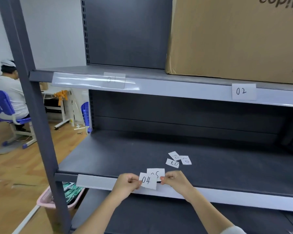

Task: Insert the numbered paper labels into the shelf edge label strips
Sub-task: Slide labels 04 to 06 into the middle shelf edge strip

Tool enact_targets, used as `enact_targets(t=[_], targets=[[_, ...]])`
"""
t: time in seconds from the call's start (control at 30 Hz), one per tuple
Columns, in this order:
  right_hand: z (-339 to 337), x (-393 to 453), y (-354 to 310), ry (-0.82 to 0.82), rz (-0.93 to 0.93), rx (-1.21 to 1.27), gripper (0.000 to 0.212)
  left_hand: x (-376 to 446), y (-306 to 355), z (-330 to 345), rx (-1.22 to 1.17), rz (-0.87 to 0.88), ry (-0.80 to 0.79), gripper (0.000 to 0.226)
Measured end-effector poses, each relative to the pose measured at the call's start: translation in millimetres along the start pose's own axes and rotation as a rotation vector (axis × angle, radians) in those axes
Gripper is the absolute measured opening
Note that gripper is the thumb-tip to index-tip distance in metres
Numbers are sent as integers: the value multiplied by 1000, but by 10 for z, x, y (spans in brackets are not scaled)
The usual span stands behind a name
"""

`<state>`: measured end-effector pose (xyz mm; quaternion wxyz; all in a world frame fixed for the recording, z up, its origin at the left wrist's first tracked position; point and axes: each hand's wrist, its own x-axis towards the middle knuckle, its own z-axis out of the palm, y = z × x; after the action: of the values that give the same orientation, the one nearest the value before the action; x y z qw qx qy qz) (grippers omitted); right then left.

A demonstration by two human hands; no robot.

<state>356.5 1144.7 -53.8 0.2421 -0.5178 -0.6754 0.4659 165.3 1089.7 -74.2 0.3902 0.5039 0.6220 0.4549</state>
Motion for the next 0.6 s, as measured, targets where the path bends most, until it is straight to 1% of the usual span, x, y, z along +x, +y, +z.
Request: enact_targets(t=[0.1, 0.23, 0.27, 0.3, 0.4, 0.43, 0.47, 0.5, 0.53, 0.6], targets=[[-86, 85, 26, 46, 17, -12, 30, 111, -26, -88, 6, 3, -6, 25], [-235, 311, 65, 149, 69, -41, 46, 379, -26, -211, 23, 0, -43, 20], [-272, 368, 94, 171, 82, -39, 48, 449, -32, -225, 27, 1, -51, 19], [-307, 420, 119, 198, 110, -45, 43, 513, -42, -234, 29, 1, -55, 18], [-392, 538, 120, 276, 143, 16, 6, 661, -85, -218, 38, -13, -73, 16], [-410, 590, 122, 299, 152, 32, 12, 695, -95, -211, 46, -19, -84, 16], [-434, 646, 121, 318, 157, 39, 26, 733, -102, -209, 59, -20, -94, 17], [-459, 696, 108, 333, 149, 32, 34, 777, -104, -212, 74, -15, -98, 18], [-488, 764, 115, 343, 140, 12, 36, 822, -104, -223, 85, -7, -95, 20], [-531, 887, 113, 360, 134, -34, 26, 904, -90, -259, 89, 9, -72, 21]])
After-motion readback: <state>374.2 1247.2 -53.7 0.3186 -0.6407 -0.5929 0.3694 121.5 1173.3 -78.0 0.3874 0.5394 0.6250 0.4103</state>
